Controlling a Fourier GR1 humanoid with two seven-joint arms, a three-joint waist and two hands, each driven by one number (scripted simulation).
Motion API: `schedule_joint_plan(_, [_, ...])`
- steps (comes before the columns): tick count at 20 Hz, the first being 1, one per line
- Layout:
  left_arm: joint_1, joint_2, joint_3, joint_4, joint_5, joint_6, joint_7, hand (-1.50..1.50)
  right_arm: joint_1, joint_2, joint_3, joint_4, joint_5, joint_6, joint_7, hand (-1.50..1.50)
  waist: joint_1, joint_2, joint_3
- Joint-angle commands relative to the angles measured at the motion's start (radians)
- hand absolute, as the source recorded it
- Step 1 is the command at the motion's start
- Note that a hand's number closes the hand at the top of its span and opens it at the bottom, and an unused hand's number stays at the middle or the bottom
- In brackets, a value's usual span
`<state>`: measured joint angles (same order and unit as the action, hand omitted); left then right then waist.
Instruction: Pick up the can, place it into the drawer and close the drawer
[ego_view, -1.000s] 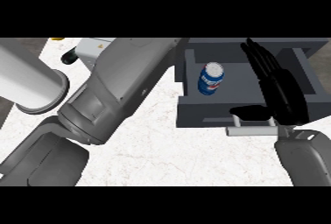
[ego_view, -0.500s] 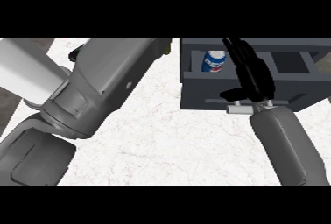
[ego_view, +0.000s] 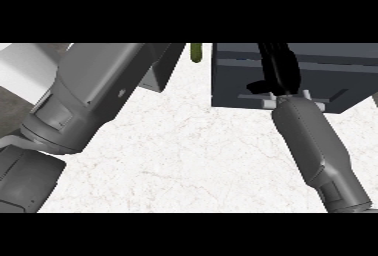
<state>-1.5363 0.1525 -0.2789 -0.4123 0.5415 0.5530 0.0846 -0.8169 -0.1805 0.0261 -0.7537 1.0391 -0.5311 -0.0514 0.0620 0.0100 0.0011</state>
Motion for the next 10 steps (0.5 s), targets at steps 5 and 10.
schedule_joint_plan(5, [0.076,0.061,-0.016,-0.118,-0.018,-0.027,0.061,-1.50,-0.202,0.009,-0.059,0.260,0.042,-0.145,-0.004,-1.50,0.031,0.003,0.000])
schedule_joint_plan(10, [0.154,0.094,-0.016,-0.191,-0.013,-0.074,0.060,-1.50,-0.275,0.001,-0.083,0.350,0.045,-0.183,-0.015,-1.50,0.043,0.012,0.000])
